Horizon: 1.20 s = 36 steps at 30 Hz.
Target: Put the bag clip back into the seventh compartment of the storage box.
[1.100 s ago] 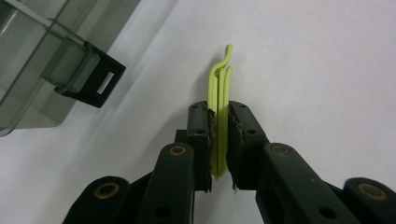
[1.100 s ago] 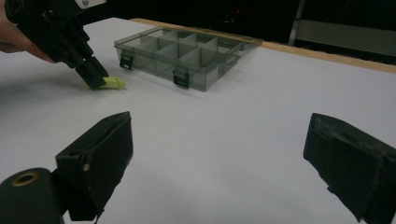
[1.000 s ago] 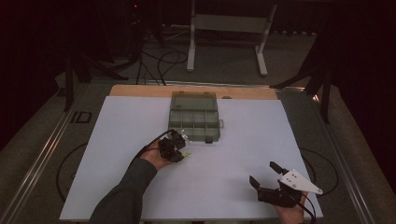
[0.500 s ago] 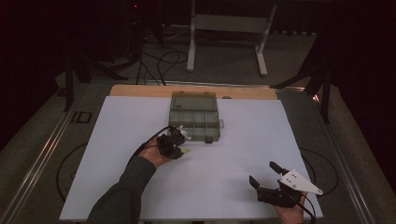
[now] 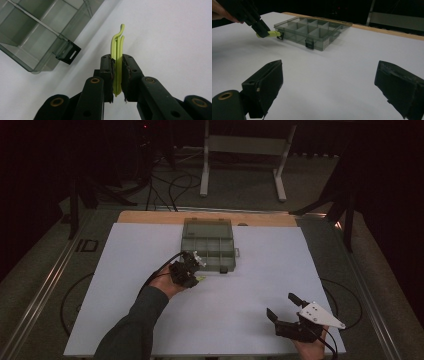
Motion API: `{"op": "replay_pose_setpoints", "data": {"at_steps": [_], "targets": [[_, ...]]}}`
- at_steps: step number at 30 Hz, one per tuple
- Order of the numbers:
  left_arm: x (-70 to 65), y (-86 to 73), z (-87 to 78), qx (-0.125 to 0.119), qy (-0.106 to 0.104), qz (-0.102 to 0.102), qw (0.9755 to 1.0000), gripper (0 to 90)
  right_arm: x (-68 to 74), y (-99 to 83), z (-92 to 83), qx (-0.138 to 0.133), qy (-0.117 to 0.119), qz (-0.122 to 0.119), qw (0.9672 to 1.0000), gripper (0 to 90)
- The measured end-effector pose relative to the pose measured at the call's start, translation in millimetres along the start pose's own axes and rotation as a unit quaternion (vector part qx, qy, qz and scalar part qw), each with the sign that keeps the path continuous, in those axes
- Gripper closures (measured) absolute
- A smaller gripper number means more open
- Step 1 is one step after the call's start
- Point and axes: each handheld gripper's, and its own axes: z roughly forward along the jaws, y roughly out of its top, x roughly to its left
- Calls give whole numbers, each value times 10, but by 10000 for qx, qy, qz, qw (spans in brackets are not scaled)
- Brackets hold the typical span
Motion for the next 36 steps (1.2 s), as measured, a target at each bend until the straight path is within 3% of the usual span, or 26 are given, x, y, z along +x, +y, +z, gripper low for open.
{"op": "replay_pose_setpoints", "data": {"at_steps": [8, 15, 21, 36], "targets": [[29, 61, -37, -29, 1, -111, 9999, 812, 1, 3, 0, -27, -11, 10, 10000, 80], [132, 101, -64, -143, -51, -434, 9989, 812, -7, 1, -3, -36, 0, 19, 10000, 80], [193, 127, -71, -133, -46, -587, 9982, 812, -6, 2, 2, -35, 6, 34, 10000, 80], [250, 268, -100, -100, -46, -688, 9976, 812, -13, 4, -10, -53, -4, 54, 10000, 80]]}}
